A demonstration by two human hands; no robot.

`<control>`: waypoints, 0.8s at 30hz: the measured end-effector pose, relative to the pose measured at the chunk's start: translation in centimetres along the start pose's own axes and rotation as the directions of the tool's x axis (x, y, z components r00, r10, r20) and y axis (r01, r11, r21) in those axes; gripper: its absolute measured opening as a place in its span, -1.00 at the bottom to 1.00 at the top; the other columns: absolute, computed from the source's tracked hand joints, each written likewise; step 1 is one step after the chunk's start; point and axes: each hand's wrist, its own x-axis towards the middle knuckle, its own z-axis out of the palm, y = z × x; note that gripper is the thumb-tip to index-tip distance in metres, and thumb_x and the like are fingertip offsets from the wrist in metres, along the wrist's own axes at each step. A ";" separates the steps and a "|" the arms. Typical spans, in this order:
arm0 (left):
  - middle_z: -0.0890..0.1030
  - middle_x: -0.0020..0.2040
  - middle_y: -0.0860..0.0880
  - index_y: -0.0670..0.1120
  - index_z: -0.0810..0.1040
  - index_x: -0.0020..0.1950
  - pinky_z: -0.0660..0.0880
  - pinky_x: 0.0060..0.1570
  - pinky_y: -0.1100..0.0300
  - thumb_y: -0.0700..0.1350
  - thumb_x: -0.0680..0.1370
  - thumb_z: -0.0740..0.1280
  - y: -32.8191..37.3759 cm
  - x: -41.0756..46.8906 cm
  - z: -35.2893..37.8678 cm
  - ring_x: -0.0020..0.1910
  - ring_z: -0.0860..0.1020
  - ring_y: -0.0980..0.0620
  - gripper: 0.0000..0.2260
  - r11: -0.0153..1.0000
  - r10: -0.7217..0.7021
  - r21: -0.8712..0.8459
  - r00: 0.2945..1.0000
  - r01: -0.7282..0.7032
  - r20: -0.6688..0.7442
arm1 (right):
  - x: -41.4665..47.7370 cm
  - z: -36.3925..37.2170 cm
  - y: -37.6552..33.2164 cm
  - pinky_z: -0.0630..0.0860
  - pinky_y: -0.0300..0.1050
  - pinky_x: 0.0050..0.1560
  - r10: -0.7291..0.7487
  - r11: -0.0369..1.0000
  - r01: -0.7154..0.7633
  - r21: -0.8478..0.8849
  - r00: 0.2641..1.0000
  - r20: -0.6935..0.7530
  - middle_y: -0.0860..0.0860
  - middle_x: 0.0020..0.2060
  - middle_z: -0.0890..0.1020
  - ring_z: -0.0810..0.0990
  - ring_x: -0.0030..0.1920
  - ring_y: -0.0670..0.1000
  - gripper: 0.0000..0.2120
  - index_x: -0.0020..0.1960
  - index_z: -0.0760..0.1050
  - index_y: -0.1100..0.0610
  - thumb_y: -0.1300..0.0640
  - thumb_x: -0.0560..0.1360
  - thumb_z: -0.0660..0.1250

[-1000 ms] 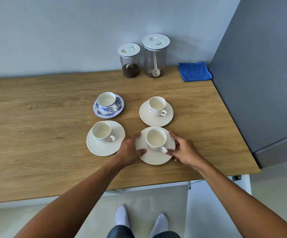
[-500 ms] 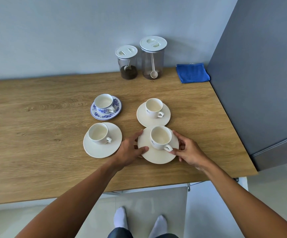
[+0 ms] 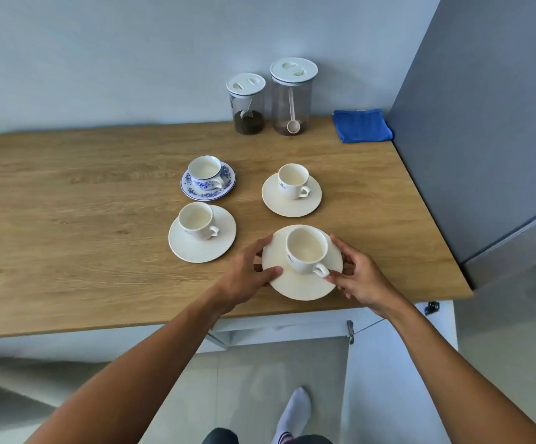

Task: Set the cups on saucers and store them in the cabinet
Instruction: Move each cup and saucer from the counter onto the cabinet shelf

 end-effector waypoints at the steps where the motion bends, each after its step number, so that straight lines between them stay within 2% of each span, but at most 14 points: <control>1: 0.43 0.31 -0.02 0.02 0.29 0.50 0.64 -0.14 0.16 -0.15 0.49 0.46 -0.2 -0.8 -0.1 0.14 0.58 -0.09 -0.37 1.000 0.001 -0.014 1.000 0.000 0.012 | -1.0 0.5 0.2 0.41 -0.11 -0.43 0.002 1.000 -0.002 0.013 1.000 -0.012 0.06 -0.10 0.63 0.46 -0.32 0.00 -0.18 0.57 0.20 -0.08 0.29 0.45 0.49; 5: 0.46 0.30 -0.03 0.06 0.31 0.49 0.64 -0.04 0.02 -0.08 0.46 0.49 -1.9 -4.3 -0.6 0.11 0.61 -0.05 -0.35 1.000 0.008 -0.010 0.997 -0.008 0.071 | -5.6 3.1 1.7 0.44 -0.06 -0.37 0.013 0.999 -0.009 0.053 0.998 -0.065 0.03 -0.14 0.65 0.48 -0.35 -0.03 -0.20 0.57 0.20 -0.04 0.31 0.46 0.48; 9: 0.45 0.30 -0.02 0.01 0.29 0.51 0.63 -0.09 0.17 -0.11 0.47 0.49 -3.5 -8.6 -0.6 0.11 0.59 -0.01 -0.34 1.000 0.019 -0.004 0.991 -0.018 0.129 | -10.6 5.9 3.4 0.46 -0.07 -0.37 0.038 0.995 -0.028 0.094 0.993 -0.113 0.08 0.04 0.62 0.49 -0.33 0.02 -0.22 0.56 0.22 -0.04 0.29 0.46 0.48; 12: 0.45 0.31 -0.08 -0.03 0.27 0.52 0.65 -0.13 0.09 -0.16 0.48 0.47 -4.9 -11.7 -0.4 0.06 0.62 -0.06 -0.34 0.998 -0.009 -0.064 0.983 0.021 0.185 | -14.1 7.7 5.0 0.47 -0.11 -0.38 0.037 0.994 -0.024 0.104 0.991 -0.128 0.13 0.09 0.58 0.50 -0.33 0.03 -0.23 0.55 0.25 -0.06 0.28 0.46 0.48; 14: 0.43 0.32 -0.07 -0.03 0.28 0.52 0.63 -0.16 0.16 -0.15 0.48 0.47 -5.7 -13.5 0.0 0.05 0.62 -0.02 -0.34 0.998 -0.019 -0.050 0.983 0.028 0.182 | -16.0 8.6 5.9 0.46 -0.13 -0.39 0.045 0.993 -0.030 0.111 0.990 -0.136 0.14 0.12 0.57 0.50 -0.34 0.01 -0.23 0.55 0.24 -0.06 0.28 0.46 0.49; 21: 0.43 0.35 0.01 0.11 0.26 0.52 0.64 -0.05 0.06 -0.13 0.48 0.47 -8.8 -17.1 2.0 0.10 0.62 -0.02 -0.33 0.999 -0.025 -0.041 0.978 0.035 0.207 | -20.1 10.2 9.6 0.46 -0.09 -0.36 0.083 0.989 -0.064 0.130 0.985 -0.152 0.06 0.12 0.59 0.49 -0.35 -0.01 -0.22 0.53 0.24 -0.17 0.24 0.46 0.50; 24: 0.44 0.34 0.00 0.11 0.27 0.52 0.62 -0.08 0.19 -0.13 0.49 0.47 -10.7 -17.3 3.3 0.11 0.60 0.02 -0.34 0.999 -0.031 -0.020 0.979 0.035 0.201 | -20.4 10.5 11.7 0.47 -0.10 -0.37 0.091 0.989 -0.072 0.132 0.985 -0.147 0.01 0.09 0.62 0.48 -0.34 0.01 -0.23 0.53 0.24 -0.18 0.22 0.47 0.50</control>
